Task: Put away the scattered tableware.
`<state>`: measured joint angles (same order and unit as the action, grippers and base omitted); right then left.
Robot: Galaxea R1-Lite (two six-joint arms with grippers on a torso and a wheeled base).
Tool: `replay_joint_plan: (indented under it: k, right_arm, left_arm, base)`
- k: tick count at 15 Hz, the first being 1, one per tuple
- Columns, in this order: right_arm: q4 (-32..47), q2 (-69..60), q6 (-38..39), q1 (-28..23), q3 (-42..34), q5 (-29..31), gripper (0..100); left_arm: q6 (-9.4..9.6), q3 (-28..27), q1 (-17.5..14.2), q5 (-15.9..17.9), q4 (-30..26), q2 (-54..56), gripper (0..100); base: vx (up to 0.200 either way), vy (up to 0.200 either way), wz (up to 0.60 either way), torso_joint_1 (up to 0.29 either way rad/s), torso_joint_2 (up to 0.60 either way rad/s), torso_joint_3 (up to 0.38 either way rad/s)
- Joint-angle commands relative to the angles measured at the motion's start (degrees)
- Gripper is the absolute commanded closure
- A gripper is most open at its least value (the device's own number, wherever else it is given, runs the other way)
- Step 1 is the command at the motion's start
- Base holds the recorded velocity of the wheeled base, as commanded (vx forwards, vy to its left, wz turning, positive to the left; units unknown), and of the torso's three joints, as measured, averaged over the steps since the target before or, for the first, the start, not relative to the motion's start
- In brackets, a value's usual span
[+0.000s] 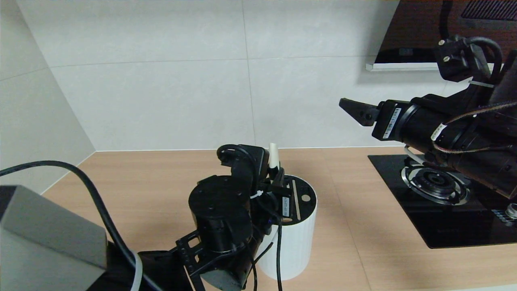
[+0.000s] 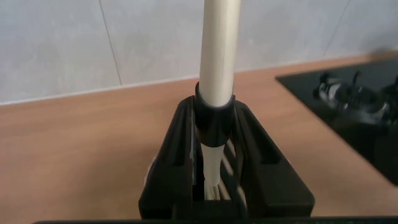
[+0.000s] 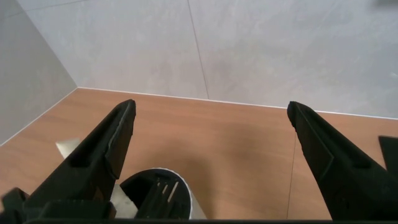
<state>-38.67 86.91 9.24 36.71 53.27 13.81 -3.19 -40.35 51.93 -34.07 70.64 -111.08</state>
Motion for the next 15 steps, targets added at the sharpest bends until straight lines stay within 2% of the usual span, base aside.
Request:
replay_joint_plan:
  k: [1, 12, 13, 15]
  right_arm:
    - [0.00, 0.19, -0.01, 0.03, -0.01, -0.01, 0]
    - [0.08, 0.37, -0.10, 0.03, -0.36, -0.28, 0]
    - [0.08, 0.37, -0.10, 0.03, -0.36, -0.28, 0]
    - [0.08, 0.28, -0.10, 0.03, -0.36, -0.36, 0]
  left_arm:
    - [-0.06, 0.36, 0.10, -0.03, 0.02, -1.68, 100]
    - [-0.23, 1.33, 0.10, -0.03, 0.11, -2.74, 100]
    - [-0.23, 1.33, 0.10, -0.03, 0.11, -2.74, 0]
    - [-0.23, 1.33, 0.10, -0.03, 0.11, -2.56, 0]
  base:
    - [0.000, 0.000, 0.00, 0.000, 0.00, 0.000]
    - [0.000, 0.000, 0.00, 0.000, 0.00, 0.000]
    - [0.000, 0.000, 0.00, 0.000, 0.00, 0.000]
    - [0.000, 0.000, 0.00, 0.000, 0.00, 0.000]
